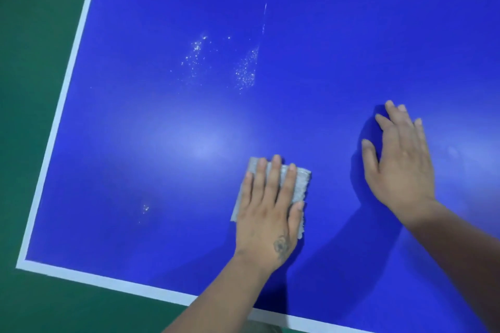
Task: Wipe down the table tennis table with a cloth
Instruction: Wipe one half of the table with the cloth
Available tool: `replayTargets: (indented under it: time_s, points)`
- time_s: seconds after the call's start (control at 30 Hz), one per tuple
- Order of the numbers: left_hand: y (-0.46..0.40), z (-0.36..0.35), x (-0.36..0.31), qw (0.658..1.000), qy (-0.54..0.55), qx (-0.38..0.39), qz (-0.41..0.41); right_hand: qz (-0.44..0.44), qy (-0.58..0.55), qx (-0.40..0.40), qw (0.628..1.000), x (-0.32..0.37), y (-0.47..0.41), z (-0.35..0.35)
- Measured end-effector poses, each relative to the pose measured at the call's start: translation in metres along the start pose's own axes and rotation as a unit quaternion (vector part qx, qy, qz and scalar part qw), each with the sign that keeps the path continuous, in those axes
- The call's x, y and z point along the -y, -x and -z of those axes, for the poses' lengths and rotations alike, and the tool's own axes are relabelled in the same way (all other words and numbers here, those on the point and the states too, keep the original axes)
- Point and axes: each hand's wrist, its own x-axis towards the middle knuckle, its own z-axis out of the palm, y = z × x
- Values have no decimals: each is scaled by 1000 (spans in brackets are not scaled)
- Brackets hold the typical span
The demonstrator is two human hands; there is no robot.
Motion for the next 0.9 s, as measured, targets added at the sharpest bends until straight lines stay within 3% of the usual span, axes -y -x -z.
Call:
replayTargets:
  time_s: [0.1,0.23,0.33,0.43,0.67,0.9]
  points:
    - [-32,2,1,997,3,-4,-77,-26,-2,-11,1000,24,-16,-15]
    - [-101,4,17,994,10,-30,-109,-39,3,-21,999,27,-15,-20]
    - [-141,9,38,994,-2,-42,-100,-39,-4,-26,999,28,-17,-18]
    - [-162,16,67,998,-5,-57,-37,-39,-13,-28,999,29,-17,-19]
    - [-99,16,92,993,-3,-43,106,-36,-26,-38,998,29,-17,-18]
    - [-40,10,51,1000,9,0,15,-66,-34,-80,994,32,-52,-15]
